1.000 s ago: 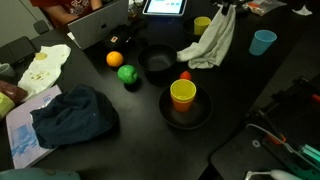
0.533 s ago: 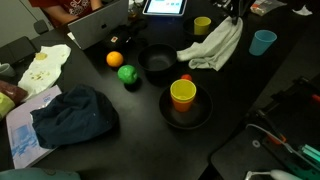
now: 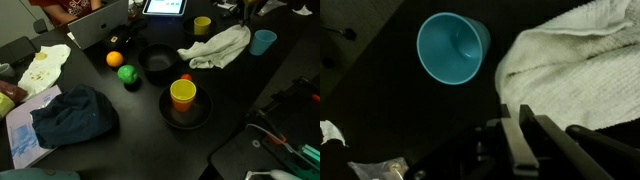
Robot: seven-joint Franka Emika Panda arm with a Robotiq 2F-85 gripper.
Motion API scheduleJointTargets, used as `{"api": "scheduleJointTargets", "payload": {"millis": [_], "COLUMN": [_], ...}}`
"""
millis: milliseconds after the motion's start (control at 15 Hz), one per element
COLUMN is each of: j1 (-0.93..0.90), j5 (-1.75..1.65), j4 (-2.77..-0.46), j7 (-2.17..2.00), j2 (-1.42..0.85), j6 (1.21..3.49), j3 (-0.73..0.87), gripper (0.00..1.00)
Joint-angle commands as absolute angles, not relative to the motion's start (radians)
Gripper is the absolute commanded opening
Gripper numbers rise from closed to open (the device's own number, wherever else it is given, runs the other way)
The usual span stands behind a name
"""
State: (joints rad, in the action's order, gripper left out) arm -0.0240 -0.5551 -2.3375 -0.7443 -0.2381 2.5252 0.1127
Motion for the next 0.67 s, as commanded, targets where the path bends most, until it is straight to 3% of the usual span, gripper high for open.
{"api": "scheduleJointTargets", "payload": {"millis": [0, 400, 600], "j1": [-0.064, -0.091, -0.112], "j5": [-0.517, -0.185, -0.075], "j4": [-2.336, -2.356, -2.328], "j7": [-0.750, -0.523, -0.448], "j2": [-0.224, -0.175, -0.168], "j6": [2.501, 2.348, 2.223], "j3": [0.104, -0.029, -0.066], "gripper": [0.50, 0.96, 1.00]}}
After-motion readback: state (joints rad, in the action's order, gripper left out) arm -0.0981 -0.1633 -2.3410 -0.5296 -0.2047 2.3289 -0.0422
